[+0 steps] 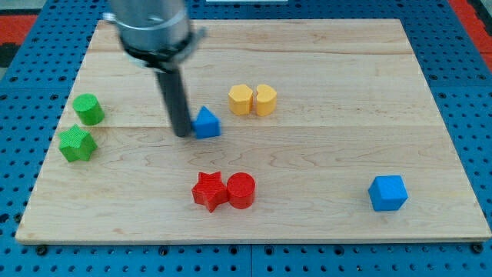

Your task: Push the blue triangle into the blue cube

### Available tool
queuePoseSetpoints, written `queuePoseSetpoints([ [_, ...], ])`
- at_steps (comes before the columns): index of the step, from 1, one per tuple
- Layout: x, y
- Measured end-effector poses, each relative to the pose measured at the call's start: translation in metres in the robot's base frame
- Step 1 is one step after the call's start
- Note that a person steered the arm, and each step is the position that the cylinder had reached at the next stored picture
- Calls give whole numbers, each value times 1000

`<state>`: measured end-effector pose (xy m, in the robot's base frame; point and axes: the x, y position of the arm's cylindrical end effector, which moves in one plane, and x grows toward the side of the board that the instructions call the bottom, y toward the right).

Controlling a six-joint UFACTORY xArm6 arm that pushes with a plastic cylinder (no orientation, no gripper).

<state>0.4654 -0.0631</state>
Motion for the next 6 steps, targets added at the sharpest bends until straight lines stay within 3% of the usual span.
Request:
queuePoseSetpoints([
  [1, 0, 15],
  [2, -10, -43],
  [3, -51, -12],
  [4, -28, 60],
  [6, 66, 189],
])
